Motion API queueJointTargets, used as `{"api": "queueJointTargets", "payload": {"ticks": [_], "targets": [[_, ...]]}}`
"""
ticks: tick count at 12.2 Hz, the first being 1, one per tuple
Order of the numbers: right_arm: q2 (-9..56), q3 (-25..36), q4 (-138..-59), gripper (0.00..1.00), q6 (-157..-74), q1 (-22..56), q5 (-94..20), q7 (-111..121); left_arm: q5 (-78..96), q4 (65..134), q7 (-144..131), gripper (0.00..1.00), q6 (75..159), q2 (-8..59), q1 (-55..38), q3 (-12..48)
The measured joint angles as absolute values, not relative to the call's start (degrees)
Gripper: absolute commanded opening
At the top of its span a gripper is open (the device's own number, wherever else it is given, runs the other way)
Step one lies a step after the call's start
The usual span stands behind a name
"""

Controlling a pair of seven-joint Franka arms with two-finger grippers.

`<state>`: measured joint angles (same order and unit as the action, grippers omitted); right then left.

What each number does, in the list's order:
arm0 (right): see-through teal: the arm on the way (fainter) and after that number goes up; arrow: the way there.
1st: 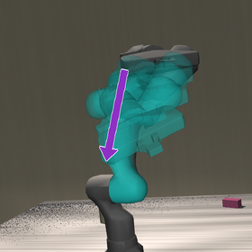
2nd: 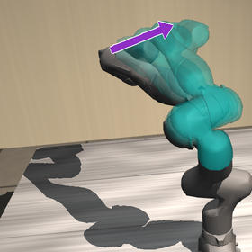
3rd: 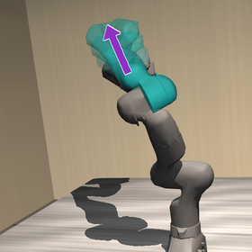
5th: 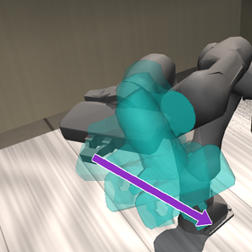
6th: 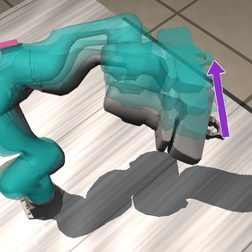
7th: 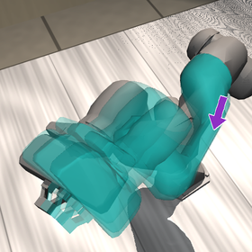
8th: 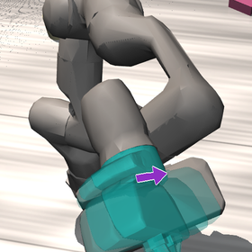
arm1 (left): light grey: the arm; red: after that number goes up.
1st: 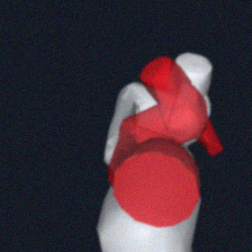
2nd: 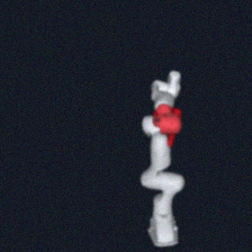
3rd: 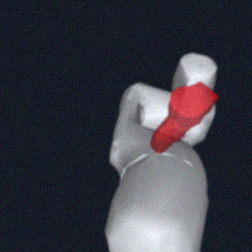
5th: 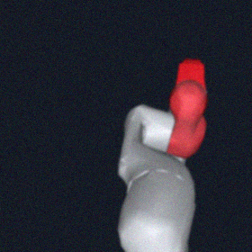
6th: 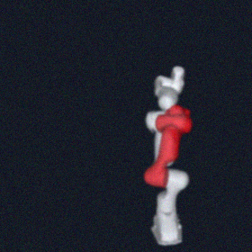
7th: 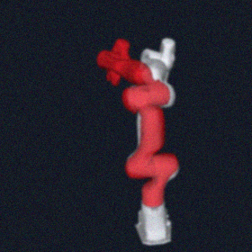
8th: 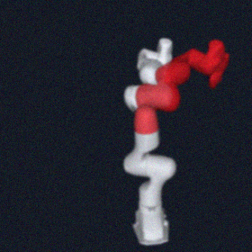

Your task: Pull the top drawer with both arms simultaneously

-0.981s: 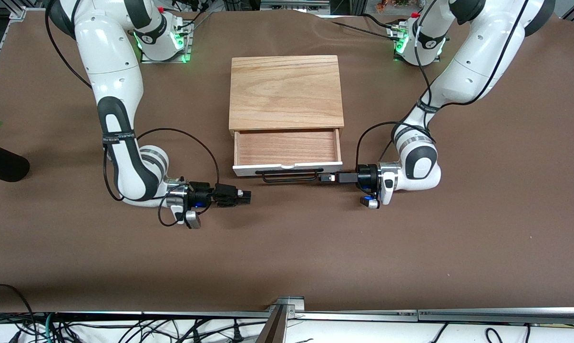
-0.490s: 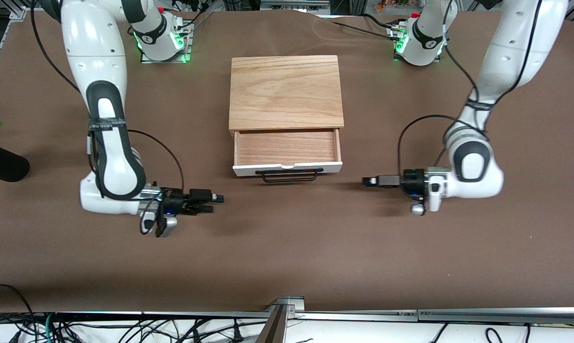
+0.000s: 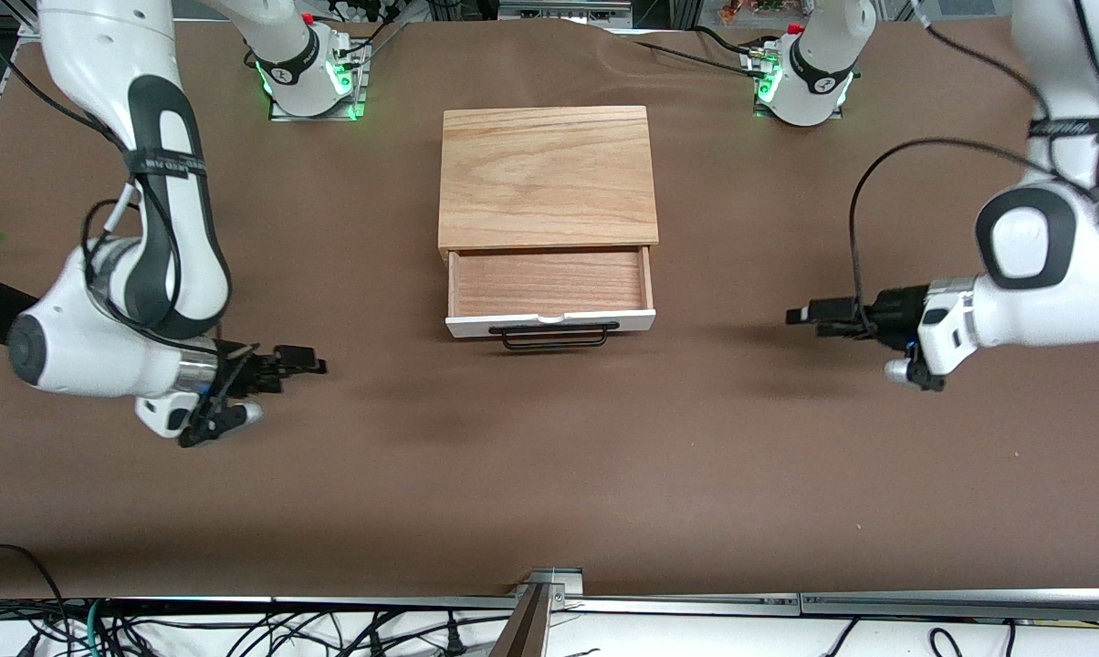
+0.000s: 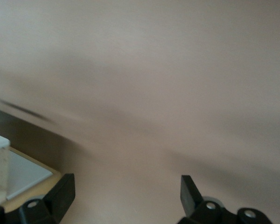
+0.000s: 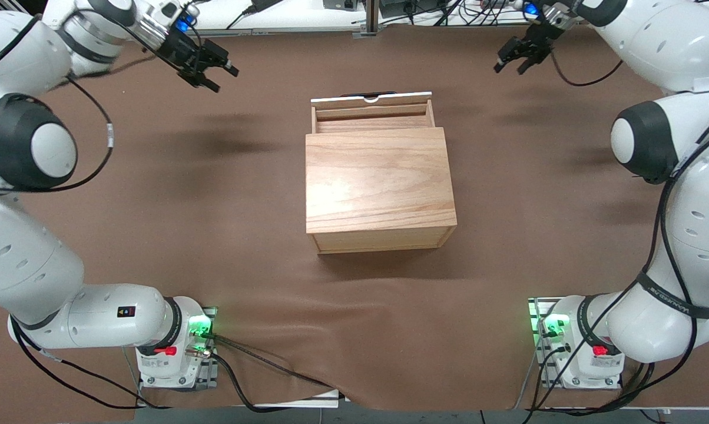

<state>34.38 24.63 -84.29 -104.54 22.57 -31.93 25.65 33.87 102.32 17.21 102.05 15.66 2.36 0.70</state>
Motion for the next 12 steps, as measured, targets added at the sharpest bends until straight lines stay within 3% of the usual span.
{"api": "queueJointTargets", "payload": {"ticks": [6, 10, 12], "targets": [[23.04, 26.39, -83.94, 1.0, -95.89, 23.28, -12.48, 9.1, 6.58, 103.44, 9.25, 1.0, 92.95, -2.89, 1.0, 1.36], [19.82, 26.11, -75.02, 1.0, -87.64, 21.2, -2.73, 8.64, 1.09, 101.91, 6.52, 1.0, 92.04, -6.46, 0.05, 1.8], [16.95, 20.54, -73.48, 1.0, -86.84, 16.23, 1.96, 8.63, 1.08, 101.8, 6.52, 1.0, 92.03, -5.99, 0.1, 1.39]]}}
